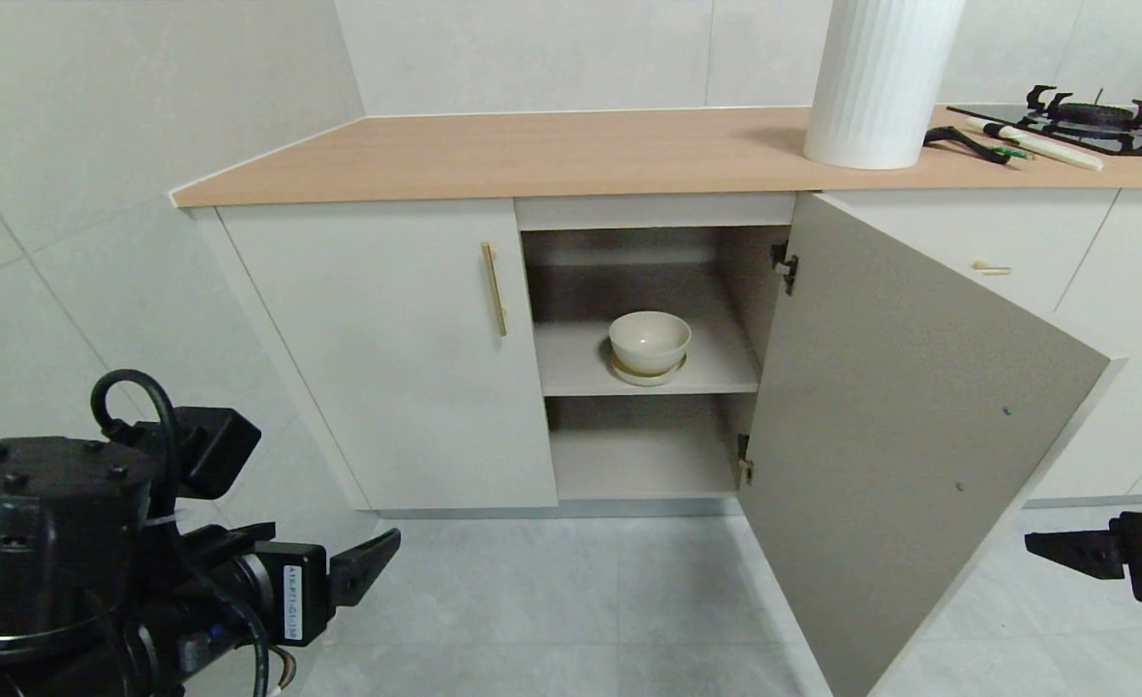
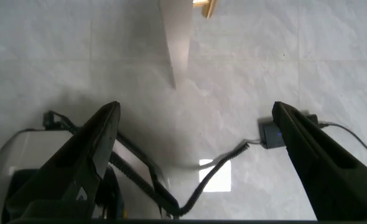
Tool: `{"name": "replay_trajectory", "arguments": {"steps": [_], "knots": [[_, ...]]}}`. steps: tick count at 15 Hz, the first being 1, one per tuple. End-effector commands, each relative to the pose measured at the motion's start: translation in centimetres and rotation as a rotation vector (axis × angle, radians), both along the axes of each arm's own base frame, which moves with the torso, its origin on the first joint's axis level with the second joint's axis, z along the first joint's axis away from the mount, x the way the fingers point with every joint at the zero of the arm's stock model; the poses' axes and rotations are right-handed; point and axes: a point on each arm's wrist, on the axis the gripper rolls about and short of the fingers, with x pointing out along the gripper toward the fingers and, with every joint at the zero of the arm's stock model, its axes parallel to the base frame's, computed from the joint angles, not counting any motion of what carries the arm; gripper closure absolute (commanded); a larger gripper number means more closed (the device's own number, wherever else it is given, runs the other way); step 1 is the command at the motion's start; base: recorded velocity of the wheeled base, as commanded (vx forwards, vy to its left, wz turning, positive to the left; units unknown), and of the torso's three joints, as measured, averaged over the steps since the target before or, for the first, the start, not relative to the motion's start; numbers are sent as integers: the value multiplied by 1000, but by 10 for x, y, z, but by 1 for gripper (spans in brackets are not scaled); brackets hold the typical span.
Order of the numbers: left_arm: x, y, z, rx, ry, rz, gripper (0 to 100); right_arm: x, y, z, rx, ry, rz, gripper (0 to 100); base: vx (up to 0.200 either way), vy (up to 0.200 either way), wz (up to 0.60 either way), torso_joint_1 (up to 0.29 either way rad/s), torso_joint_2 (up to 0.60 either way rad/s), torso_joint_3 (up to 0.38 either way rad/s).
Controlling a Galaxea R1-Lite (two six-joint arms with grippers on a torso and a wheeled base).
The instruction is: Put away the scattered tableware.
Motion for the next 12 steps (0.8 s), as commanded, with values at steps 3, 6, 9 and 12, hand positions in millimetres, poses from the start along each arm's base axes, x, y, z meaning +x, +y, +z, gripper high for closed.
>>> {"name": "replay_trajectory", "arguments": {"steps": [3,6,9,12], "knots": [[1,-1,0,2,1,4,0,-1,0,2,1,-8,1,0,133,-133,0,5,3,2],[2,-1,-2,7,7,3,0,-5,-1,1,-5,3,7,0,200,-200,0,-2,1,1],[1,0,-1,7,4,2,0,-4,-2,-4,-39,51,23,0,67,-67,0,-6,-1,1],[1,0,-1,11,5,1,0,-4,-6,-4,-45,61,1,0,0,0,0,0,0,0]]}}
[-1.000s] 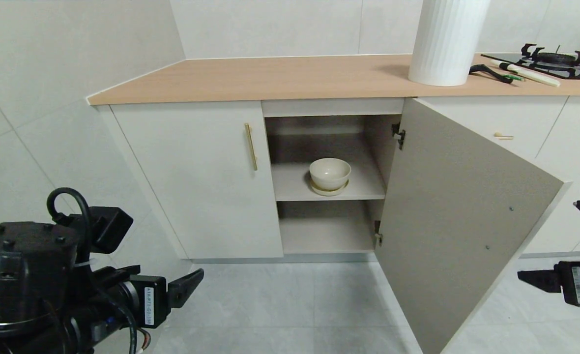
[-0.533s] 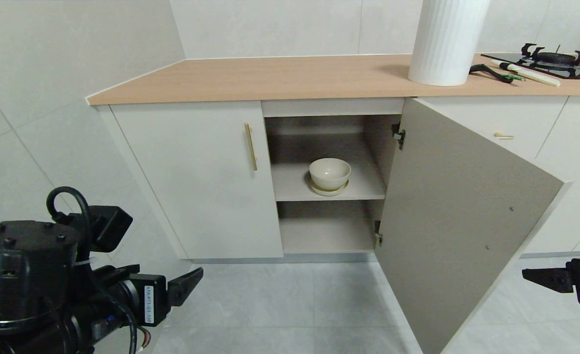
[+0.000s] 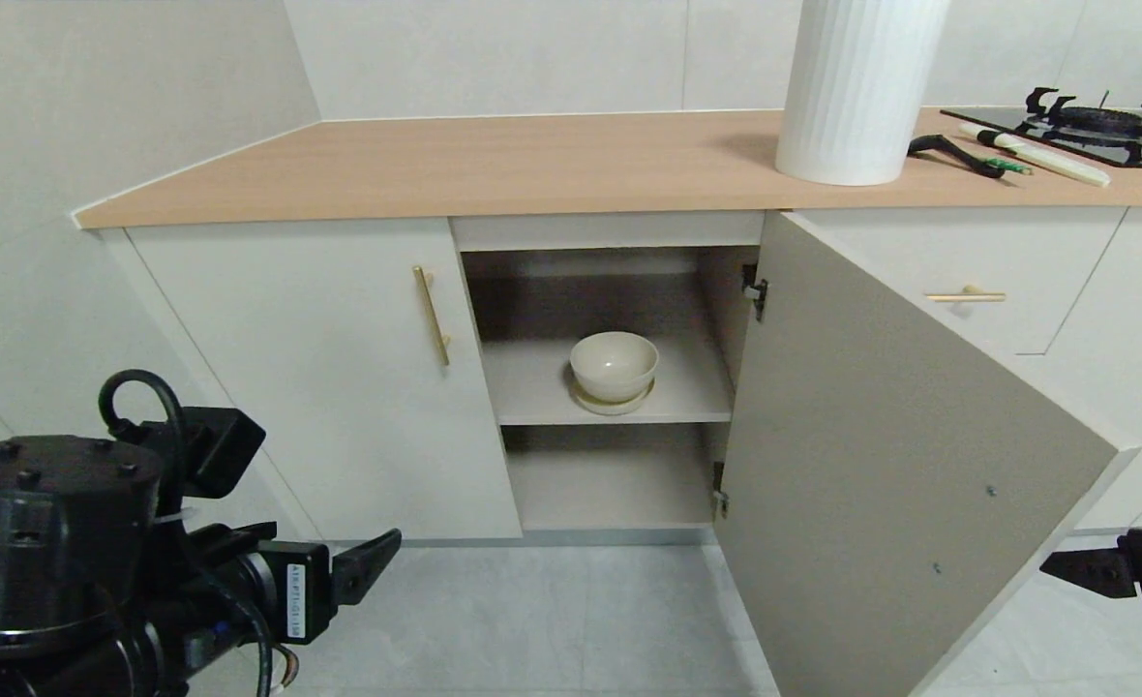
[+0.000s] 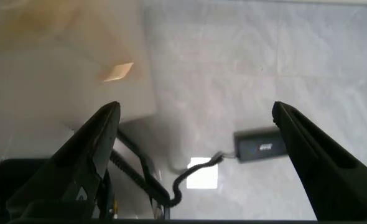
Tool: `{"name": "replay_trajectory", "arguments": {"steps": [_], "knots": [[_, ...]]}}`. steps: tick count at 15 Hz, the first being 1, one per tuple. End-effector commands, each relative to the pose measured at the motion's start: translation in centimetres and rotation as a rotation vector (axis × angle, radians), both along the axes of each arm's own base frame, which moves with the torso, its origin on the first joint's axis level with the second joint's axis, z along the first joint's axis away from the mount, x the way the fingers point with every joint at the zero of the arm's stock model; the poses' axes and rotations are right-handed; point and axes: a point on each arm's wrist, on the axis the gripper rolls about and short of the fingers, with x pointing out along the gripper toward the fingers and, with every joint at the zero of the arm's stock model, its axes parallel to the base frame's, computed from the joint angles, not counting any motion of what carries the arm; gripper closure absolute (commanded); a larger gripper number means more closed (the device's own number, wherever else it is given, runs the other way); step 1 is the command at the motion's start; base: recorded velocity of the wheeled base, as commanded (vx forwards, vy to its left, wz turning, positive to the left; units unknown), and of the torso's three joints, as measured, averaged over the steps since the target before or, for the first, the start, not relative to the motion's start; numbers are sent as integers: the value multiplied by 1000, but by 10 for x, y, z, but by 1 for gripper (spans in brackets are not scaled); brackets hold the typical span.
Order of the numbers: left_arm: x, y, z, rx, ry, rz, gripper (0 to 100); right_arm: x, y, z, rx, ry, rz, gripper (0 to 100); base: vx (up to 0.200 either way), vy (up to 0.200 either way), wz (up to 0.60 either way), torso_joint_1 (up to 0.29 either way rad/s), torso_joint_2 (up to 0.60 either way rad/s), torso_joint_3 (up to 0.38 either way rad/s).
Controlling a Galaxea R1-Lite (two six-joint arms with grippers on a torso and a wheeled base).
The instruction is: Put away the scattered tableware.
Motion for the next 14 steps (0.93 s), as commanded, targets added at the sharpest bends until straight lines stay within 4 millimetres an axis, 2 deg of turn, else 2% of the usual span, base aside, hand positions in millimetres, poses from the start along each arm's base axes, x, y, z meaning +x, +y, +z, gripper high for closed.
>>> {"name": "replay_trajectory", "arguments": {"steps": [1,4,8,14], "knots": [[0,0,0,1,1,1,0,0,-1,-2,-11,27,3,0,0,0,0,0,0,0],[0,0,0,0,0,1,0,13,0,-5,0,-28,-16,0,0,0,0,0,0,0],[0,0,0,-1,-3,1,0,29,7,-24,19,-62,-4,0,0,0,0,0,0,0],[-4,2,7,-23,-34,0,0,41,50,-33,189,-110,72,0,0,0,0,0,0,0]]}}
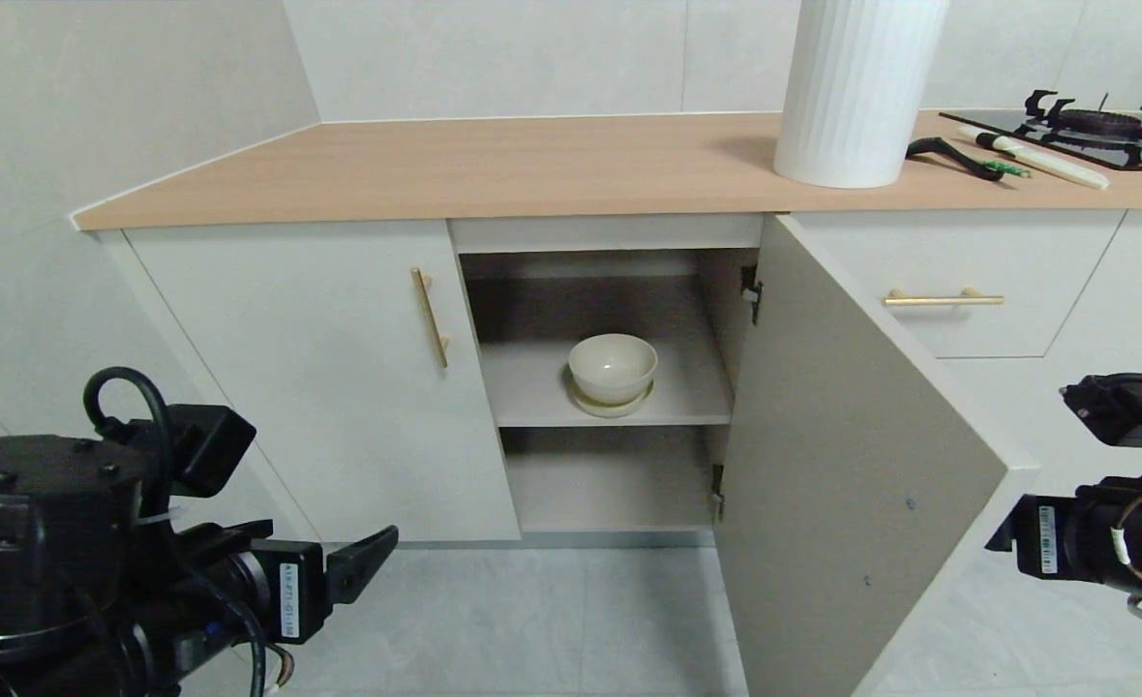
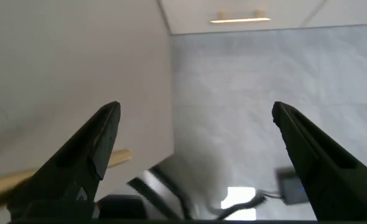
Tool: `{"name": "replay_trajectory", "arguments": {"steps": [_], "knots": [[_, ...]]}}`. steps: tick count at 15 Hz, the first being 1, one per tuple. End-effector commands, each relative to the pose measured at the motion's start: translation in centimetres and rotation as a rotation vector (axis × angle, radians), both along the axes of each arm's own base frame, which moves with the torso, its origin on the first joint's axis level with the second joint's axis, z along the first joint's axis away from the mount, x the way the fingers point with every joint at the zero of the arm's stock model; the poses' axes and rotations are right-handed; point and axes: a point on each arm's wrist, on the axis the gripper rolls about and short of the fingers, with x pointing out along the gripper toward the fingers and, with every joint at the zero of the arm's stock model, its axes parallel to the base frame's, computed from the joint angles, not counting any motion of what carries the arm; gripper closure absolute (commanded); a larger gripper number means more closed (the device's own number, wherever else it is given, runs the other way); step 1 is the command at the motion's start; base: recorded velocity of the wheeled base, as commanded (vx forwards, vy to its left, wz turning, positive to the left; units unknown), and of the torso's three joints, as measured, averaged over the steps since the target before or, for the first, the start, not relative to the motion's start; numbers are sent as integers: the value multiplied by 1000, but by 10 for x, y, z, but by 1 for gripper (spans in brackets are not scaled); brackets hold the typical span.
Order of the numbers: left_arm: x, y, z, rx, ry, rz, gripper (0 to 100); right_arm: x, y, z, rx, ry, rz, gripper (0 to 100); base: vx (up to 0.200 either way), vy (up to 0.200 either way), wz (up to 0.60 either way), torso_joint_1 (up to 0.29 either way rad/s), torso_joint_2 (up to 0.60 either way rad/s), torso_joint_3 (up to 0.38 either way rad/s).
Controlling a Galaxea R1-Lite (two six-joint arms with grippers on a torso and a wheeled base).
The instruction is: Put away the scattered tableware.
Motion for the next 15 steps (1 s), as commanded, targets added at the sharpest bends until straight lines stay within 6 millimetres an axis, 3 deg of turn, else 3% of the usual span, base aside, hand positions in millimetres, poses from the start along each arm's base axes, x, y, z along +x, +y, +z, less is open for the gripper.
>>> {"name": "replay_trajectory", "arguments": {"steps": [1,4,8,12,15], "knots": [[-2,1,4,-11,-16,1,0,6,15,-7,9,21,54,0,0,0,0,0,0,0],[-2,2,7,-30,-48,5,0,39,58,-22,46,-39,178,0,0,0,0,0,0,0],[0,3,8,-48,-81,12,0,75,100,-30,60,-66,268,0,0,0,0,0,0,0],[-3,7,13,-62,-109,26,0,89,132,-30,105,-83,367,0,0,0,0,0,0,0],[-6,9,17,-61,-132,22,0,107,152,-50,144,-153,366,0,0,0,0,0,0,0]]}}
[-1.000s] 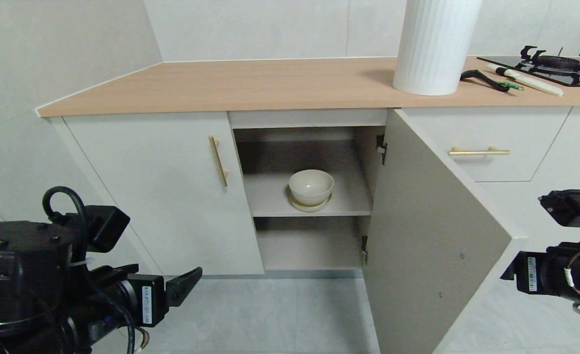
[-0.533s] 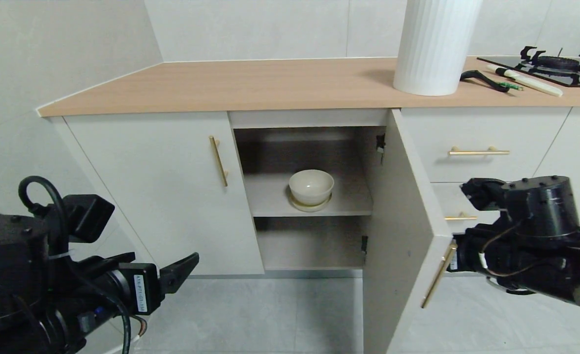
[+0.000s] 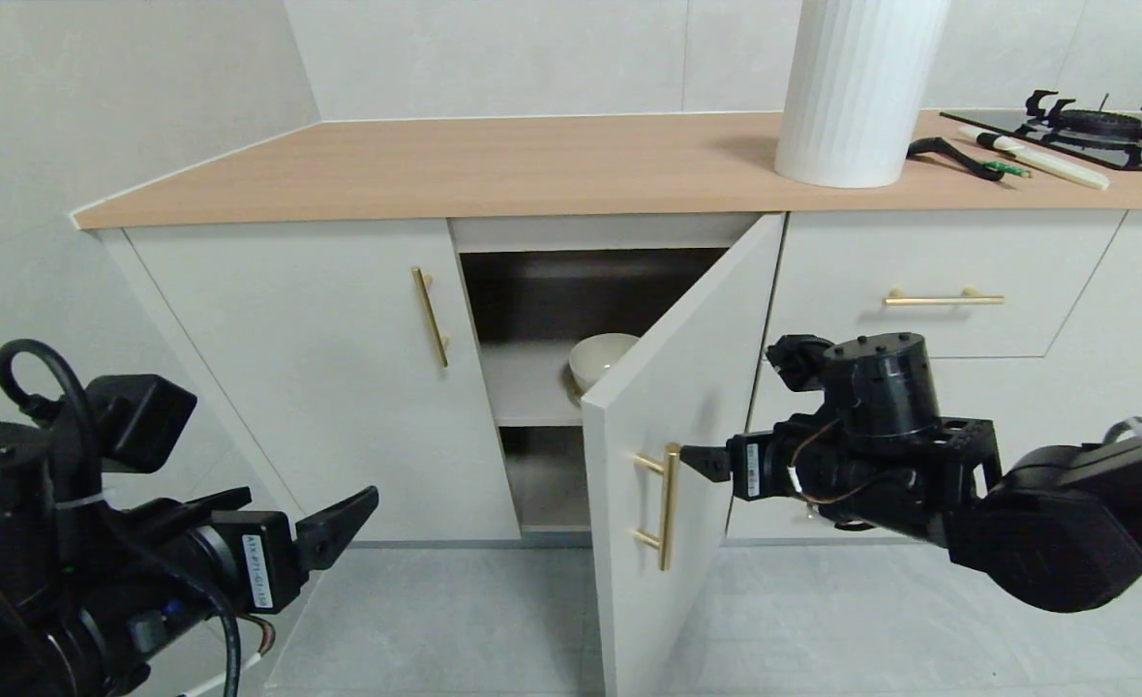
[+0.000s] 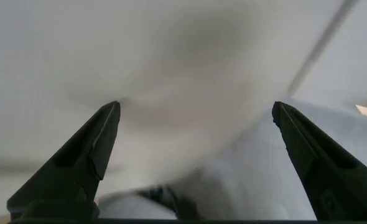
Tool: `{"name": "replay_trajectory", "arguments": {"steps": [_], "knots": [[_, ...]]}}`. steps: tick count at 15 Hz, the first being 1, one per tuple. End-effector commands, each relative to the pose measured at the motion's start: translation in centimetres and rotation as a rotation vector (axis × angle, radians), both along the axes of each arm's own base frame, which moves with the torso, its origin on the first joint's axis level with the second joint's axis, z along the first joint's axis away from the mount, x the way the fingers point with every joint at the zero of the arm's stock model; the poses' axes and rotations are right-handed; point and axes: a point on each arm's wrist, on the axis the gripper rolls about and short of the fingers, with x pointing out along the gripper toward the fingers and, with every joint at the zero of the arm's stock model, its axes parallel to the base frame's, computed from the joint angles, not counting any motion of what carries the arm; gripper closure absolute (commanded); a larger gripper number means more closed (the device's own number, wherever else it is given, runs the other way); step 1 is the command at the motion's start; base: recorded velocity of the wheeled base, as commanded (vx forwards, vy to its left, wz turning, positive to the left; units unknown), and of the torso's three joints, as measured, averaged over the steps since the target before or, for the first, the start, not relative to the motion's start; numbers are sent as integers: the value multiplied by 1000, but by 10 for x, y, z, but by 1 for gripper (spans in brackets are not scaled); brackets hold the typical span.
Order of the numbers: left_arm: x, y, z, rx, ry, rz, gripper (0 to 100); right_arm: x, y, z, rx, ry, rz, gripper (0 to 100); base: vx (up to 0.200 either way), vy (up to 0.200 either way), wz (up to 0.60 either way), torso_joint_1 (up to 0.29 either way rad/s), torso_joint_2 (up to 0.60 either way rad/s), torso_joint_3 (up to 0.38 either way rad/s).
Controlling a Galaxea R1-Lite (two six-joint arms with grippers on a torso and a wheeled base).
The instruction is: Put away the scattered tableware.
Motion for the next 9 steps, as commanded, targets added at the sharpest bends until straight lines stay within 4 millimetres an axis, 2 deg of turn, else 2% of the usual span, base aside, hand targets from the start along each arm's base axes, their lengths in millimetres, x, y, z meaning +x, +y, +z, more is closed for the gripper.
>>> {"name": "replay_trajectory", "arguments": {"steps": [1,4,6,9], "knots": [[-1,1,2,-3,-10,2,0,14,15,-26,18,6,-25,0,0,0,0,0,0,0],[1,0,1,4,-5,10,0,29,26,-34,84,-9,-86,0,0,0,0,0,0,0],[1,0,1,16,-11,26,0,49,38,-44,127,-17,-201,0,0,0,0,0,0,0],[3,0,0,45,-7,39,0,59,45,-45,192,-20,-235,0,0,0,0,0,0,0]]}}
